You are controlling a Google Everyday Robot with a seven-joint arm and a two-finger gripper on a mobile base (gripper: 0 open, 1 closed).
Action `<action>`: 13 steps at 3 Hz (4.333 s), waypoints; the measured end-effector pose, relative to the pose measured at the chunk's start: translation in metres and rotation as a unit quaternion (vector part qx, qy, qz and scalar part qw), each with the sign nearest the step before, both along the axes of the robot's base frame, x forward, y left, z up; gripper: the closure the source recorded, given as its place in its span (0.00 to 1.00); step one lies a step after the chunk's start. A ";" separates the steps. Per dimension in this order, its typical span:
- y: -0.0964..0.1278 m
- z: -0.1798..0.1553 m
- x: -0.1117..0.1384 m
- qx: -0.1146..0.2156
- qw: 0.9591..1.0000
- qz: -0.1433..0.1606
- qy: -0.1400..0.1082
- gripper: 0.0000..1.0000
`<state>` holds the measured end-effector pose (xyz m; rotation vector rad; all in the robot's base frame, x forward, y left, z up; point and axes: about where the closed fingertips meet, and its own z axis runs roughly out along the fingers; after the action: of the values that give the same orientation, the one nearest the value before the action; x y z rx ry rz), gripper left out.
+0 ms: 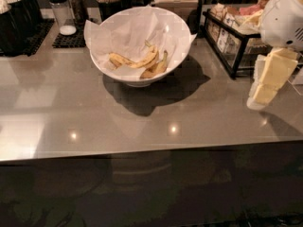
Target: Pick banana from white bowl
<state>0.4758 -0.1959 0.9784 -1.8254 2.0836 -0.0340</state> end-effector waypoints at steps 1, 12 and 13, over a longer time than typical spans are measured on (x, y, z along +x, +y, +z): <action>0.036 -0.003 0.045 0.045 0.995 0.088 -0.002 0.00; 0.225 -0.057 0.185 0.183 0.932 0.313 -0.005 0.13; 0.232 -0.066 0.196 0.183 0.929 0.322 -0.001 0.15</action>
Offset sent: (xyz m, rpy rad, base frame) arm 0.1261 0.1391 -0.0241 0.2557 0.0609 0.5933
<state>0.6723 0.0364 0.9127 -2.1448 1.2764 0.4867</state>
